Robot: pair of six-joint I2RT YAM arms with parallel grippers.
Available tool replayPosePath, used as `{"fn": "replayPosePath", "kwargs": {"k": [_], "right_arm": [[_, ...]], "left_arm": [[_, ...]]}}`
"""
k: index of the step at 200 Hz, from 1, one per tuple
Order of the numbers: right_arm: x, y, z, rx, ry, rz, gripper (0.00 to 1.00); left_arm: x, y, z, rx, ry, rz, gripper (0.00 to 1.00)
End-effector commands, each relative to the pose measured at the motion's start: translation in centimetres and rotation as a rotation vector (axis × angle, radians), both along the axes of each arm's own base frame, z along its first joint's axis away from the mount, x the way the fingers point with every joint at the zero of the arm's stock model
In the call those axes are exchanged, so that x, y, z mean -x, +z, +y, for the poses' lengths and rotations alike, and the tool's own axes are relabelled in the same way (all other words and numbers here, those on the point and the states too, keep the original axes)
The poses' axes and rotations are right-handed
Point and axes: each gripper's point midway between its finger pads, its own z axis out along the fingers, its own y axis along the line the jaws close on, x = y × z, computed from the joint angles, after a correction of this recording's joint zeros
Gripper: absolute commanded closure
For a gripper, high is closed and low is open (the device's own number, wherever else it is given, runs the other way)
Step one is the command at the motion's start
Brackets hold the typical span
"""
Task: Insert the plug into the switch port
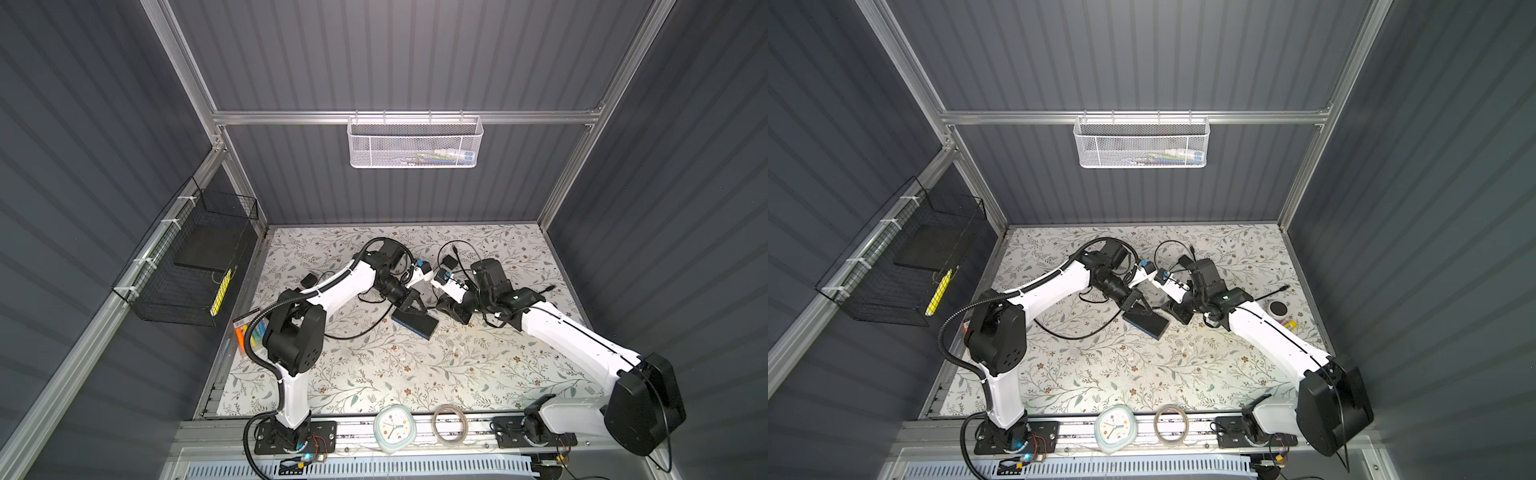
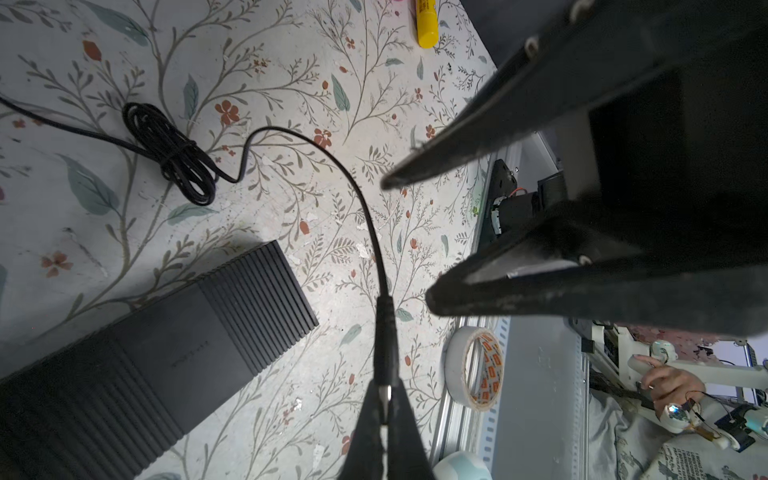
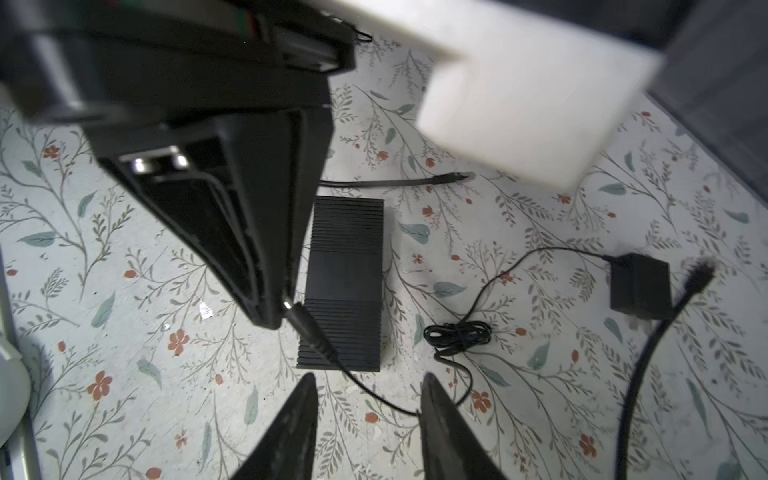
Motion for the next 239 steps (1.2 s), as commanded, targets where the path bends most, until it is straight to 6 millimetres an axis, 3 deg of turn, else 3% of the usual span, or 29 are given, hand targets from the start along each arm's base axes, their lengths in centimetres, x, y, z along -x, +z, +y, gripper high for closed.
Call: {"fn": "replayPosePath", "kwargs": {"k": [1,91,170,208,239], "right_arm": [[1.5,-0.7,1.0,0.006,0.104,0.004,0.59],[0.8,-2.6,2.3,0.049,0.111,0.008,0.65],[1.7,-2.2,2.6,0.064,0.12,0.018,0.96],[1.9,-2.6,1.6,0.095,0.068,0.037,1.0],[2.8,-3.8,0.5,0.129,0.028,0.089,1.0]], "left_arm": [[0.4,0.5,0.0,0.0,-0.024,0.0,1.0],[1.0,1.5,0.0,0.03,-0.043,0.003,1.0],[0.5,1.6,0.0,0.028,-0.034,-0.034,1.0],[-0.3,2.6,-0.1,0.051,-0.004,-0.075,0.89],[-2.5,3.1,0.9,0.045,0.09,-0.12,0.66]]}}
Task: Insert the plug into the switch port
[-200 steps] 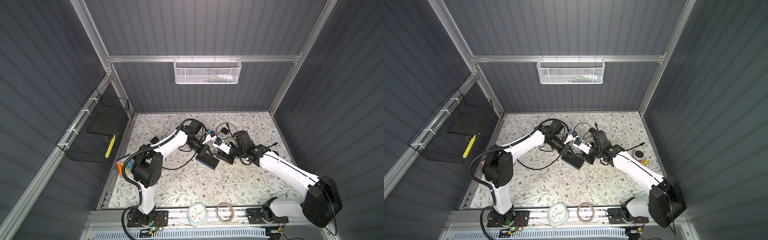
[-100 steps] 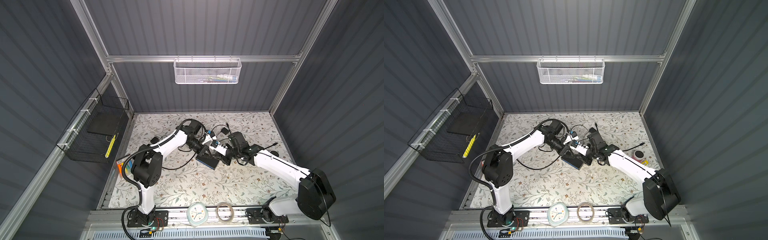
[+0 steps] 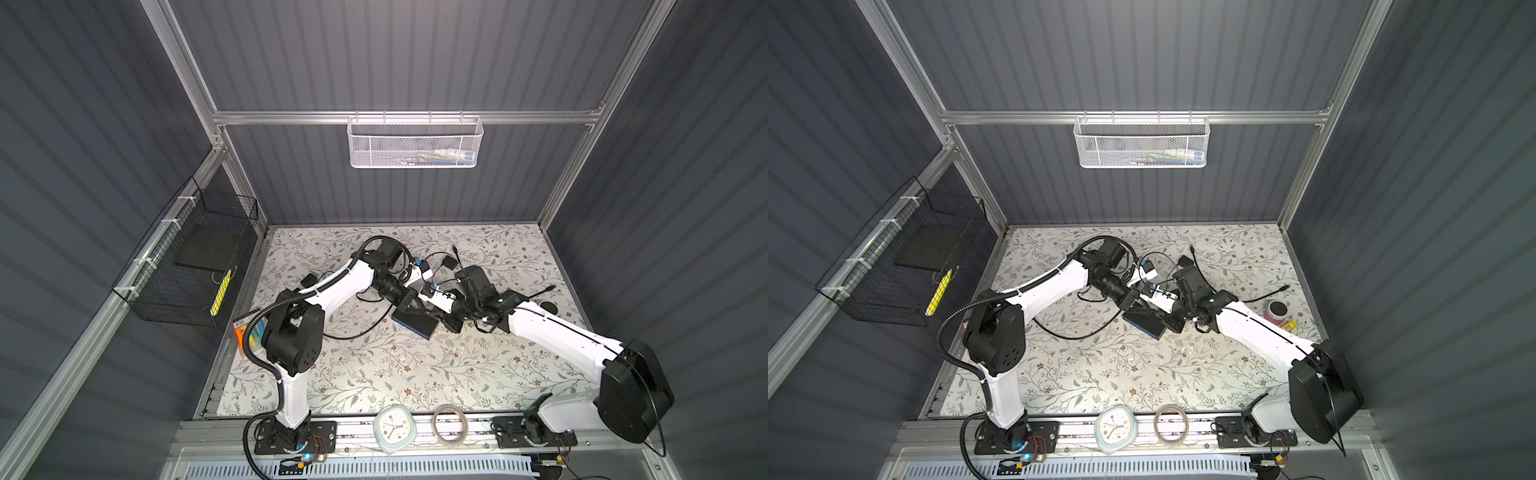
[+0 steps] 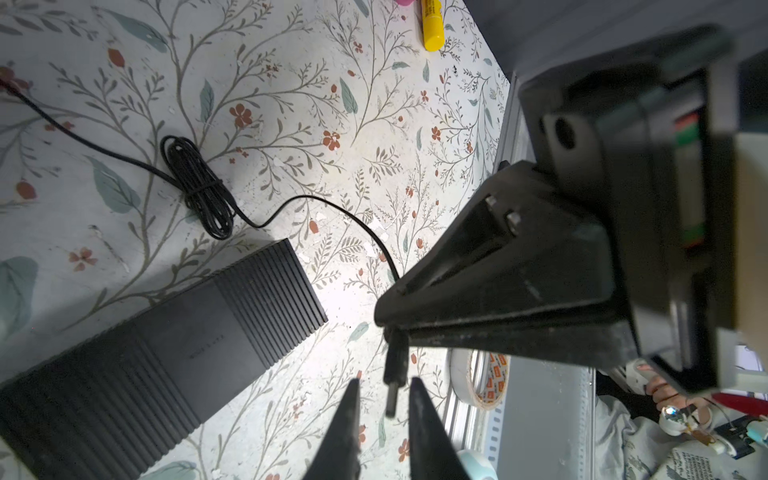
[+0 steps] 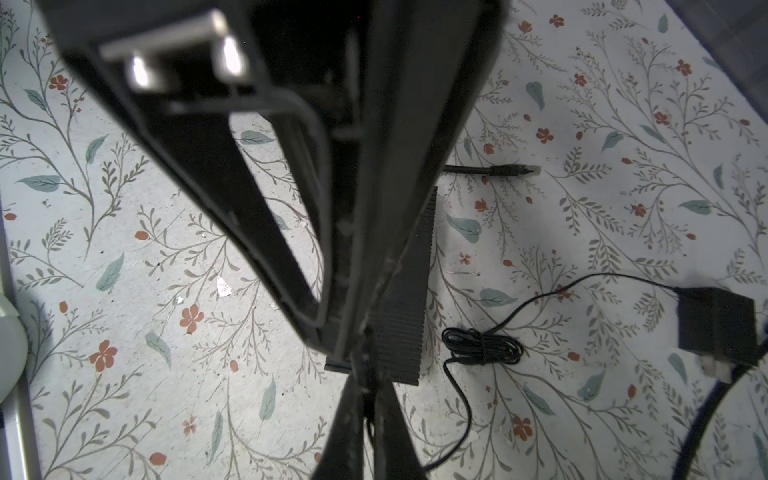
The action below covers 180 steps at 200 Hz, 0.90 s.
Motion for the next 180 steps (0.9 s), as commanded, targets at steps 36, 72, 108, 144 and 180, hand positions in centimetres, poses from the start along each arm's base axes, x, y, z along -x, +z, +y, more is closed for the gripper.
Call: {"fn": "replayPosePath", "kwargs": {"k": [36,72,108,144,180], "right_arm": [[1.6,-4.5,-4.5,0.219,-0.156,0.123,1.0],[2.5,-6.5,-5.9,0.297,-0.208,0.193,1.0],[4.1,-9.1,-5.5,0.349,-0.192,0.266,1.0],[3.9,-10.8,-5.1,0.382,-0.195,0.301,1.0],[3.2,-11.8,-4.5,0.391,-0.197,0.319,1.0]], "left_arm": [[-7.3,2.8,5.2,0.047,0.39,-0.141,0.58],[-8.8,1.0,6.9,0.051,0.515,-0.076,0.59],[-9.4,-1.3,7.4,0.015,0.586,-0.026,0.61],[-9.3,-3.6,7.5,-0.019,0.612,0.034,0.62],[-8.6,-5.5,7.7,-0.057,0.616,0.066,0.63]]}}
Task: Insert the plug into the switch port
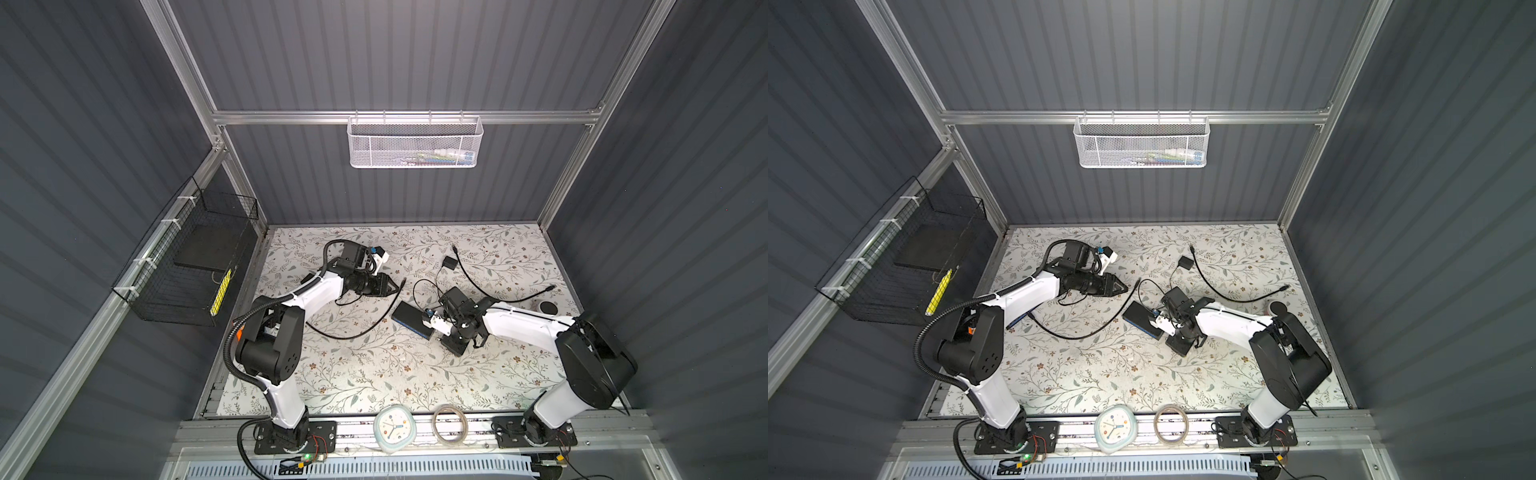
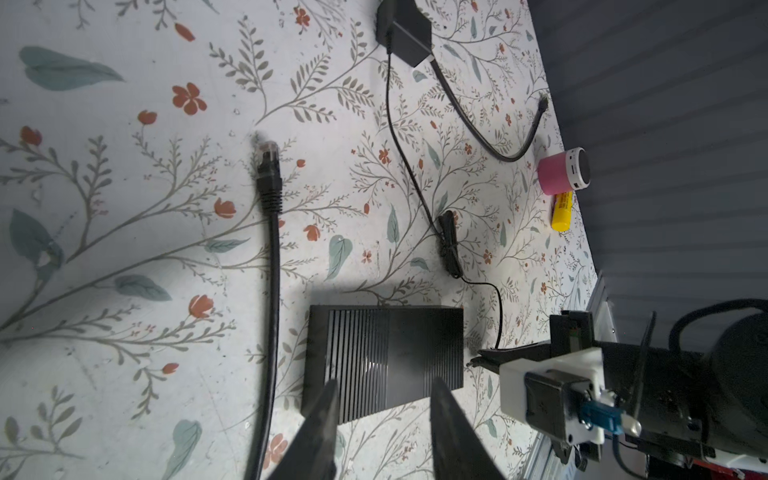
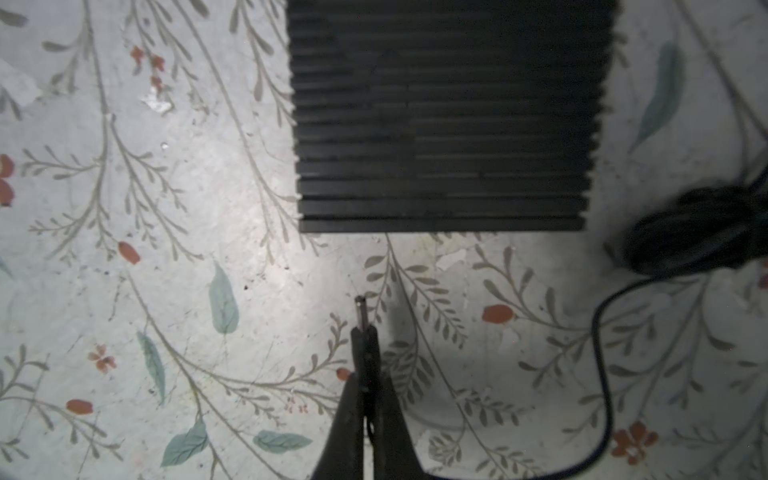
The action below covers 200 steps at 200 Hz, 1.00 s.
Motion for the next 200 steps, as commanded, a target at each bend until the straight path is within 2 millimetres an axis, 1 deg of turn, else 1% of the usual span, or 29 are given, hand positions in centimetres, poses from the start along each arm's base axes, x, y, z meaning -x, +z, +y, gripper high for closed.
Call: {"fn": "replayPosePath", "kwargs": {"k": [1,26,72,88,119,159,200], "right_arm": [[-0.8,0.0,0.6,-0.003,-0.016,-0.003,1.0],[-1.3,-0.4,0.8,0.01,-0.023,0.001,1.0],[-1.8,-0.7,0.8,0.014,-0.037,0.009,1.0],[-2.0,-0.6,0.7,0.015,-0.047,0.003,1.0],[-2.3,-0.3,0.6,0.003,-0.061,-0.007,1.0],[-2.7,-0.1,1.1,-0.018,-0.062,-0.007,1.0],[-2.7,0.2,1.6,-0.042,-0.061,-0.004,1.0]], "left_arm": [[0.5,-1.8,0.1,-0.021,0.016,0.048,0.63],[0.9,-3.0,0.1,-0.046,0.008,0.069,0.64],[1.6,-4.9,-1.3,-0.083,-0.043,0.097,0.64],[1.6,-5.3,-1.5,-0.09,-0.052,0.102,0.64],[1.5,-6.1,-1.3,-0.114,-0.053,0.109,0.64],[1.5,-7.0,-1.2,-0.134,-0.054,0.123,0.64],[1.4,-7.4,-1.3,-0.142,-0.059,0.128,0.64]]}}
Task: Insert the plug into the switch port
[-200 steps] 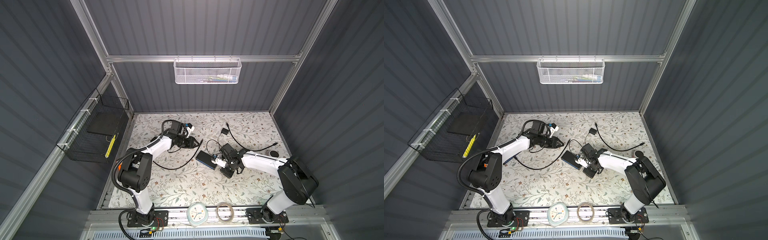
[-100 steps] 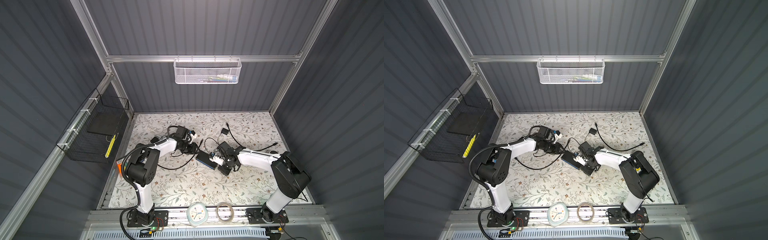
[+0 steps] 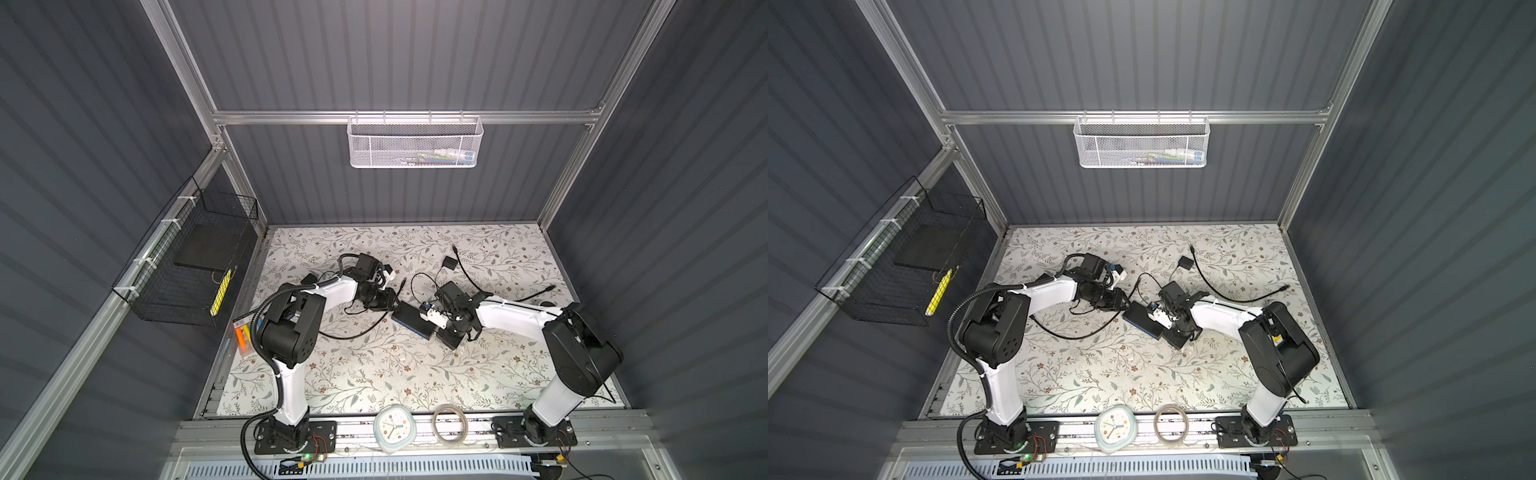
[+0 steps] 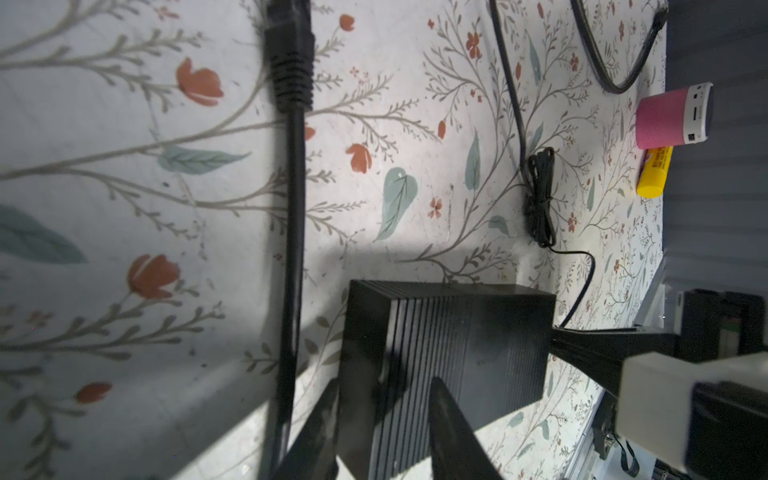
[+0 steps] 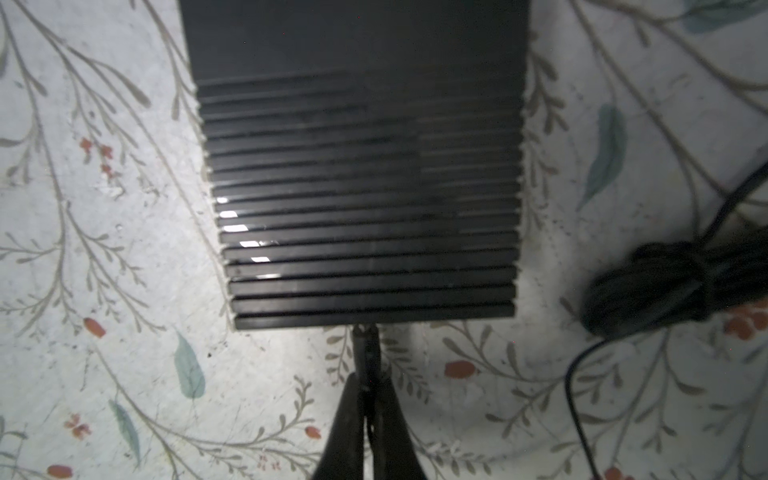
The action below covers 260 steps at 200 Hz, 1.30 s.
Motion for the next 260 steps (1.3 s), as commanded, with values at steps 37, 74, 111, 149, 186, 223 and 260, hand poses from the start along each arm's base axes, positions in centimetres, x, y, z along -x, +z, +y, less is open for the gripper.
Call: {"fn": "replayPosePath", "kwargs": {"k": [37,74,111,149,186,223,260], "right_arm": [[-0.5,0.5,0.8,-0.032,-0.013,0.007,1.0],[-0.6,1.0,1.4,-0.052,-0.016,0.01,1.0],[-0.5,1.1,1.6,-0.061,-0.025,0.017,1.0],[-0.3,1.0,2.0,-0.075,-0.035,0.032,1.0],[-0.1,0.5,2.2,-0.073,-0.046,0.05,1.0],[-0.1,0.3,2.2,-0.066,-0.059,0.056,1.0],[-1.4,1.1,2.8,-0.087,-0.069,0.012,1.0]], "left_arm": [[-0.3,-0.3,-0.6,-0.023,-0.035,-0.009,0.64],[0.0,-0.7,-1.0,-0.035,-0.046,-0.005,0.64],[0.5,-1.1,-1.2,-0.04,-0.054,0.005,0.64],[0.6,-1.3,-1.3,-0.041,-0.055,0.008,0.64],[0.7,-1.4,-1.3,-0.043,-0.056,0.011,0.64],[0.9,-1.3,-1.4,-0.039,-0.063,0.011,0.64],[1.2,-1.7,-1.6,-0.035,-0.073,0.018,0.64]]}}
